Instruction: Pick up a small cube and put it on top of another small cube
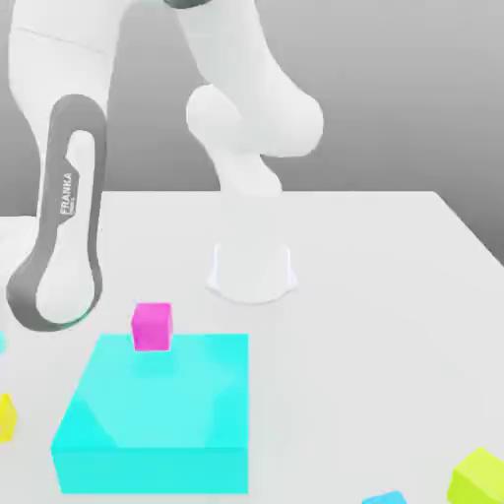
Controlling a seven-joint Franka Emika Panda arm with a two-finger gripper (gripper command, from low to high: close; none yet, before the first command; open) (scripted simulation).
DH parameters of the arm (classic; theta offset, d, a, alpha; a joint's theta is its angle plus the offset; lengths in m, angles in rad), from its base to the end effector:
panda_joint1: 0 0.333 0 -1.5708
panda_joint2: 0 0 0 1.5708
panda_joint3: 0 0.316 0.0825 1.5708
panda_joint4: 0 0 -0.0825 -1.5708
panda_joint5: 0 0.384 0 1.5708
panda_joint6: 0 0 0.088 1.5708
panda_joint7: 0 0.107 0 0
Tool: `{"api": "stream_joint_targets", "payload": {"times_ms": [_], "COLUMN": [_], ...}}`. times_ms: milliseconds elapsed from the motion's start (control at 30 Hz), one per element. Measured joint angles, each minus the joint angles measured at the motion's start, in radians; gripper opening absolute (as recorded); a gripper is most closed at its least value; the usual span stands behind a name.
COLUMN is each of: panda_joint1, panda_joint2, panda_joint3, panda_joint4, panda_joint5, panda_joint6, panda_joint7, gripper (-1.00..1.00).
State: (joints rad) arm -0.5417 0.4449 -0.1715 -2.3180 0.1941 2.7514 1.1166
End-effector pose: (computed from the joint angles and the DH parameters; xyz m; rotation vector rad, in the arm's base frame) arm 0.3823 -0.3475 0.1522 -1.7063 2.6376 -0.0013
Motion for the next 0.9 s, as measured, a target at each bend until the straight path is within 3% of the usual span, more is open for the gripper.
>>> {"api": "stream_joint_targets", "payload": {"times_ms": [367,600,900], "panda_joint1": [0.111,0.121,0.11], "panda_joint2": [-0.399,-0.655,-0.969], "panda_joint3": [-0.033,0.025,0.132], "panda_joint4": [-0.207,-0.367,-0.572], "panda_joint5": [-0.148,-0.215,-0.216], "panda_joint6": [-0.18,-0.272,-0.383], "panda_joint7": [0.31,0.54,0.772], "gripper": [-1.0,-1.0,-1.0]}}
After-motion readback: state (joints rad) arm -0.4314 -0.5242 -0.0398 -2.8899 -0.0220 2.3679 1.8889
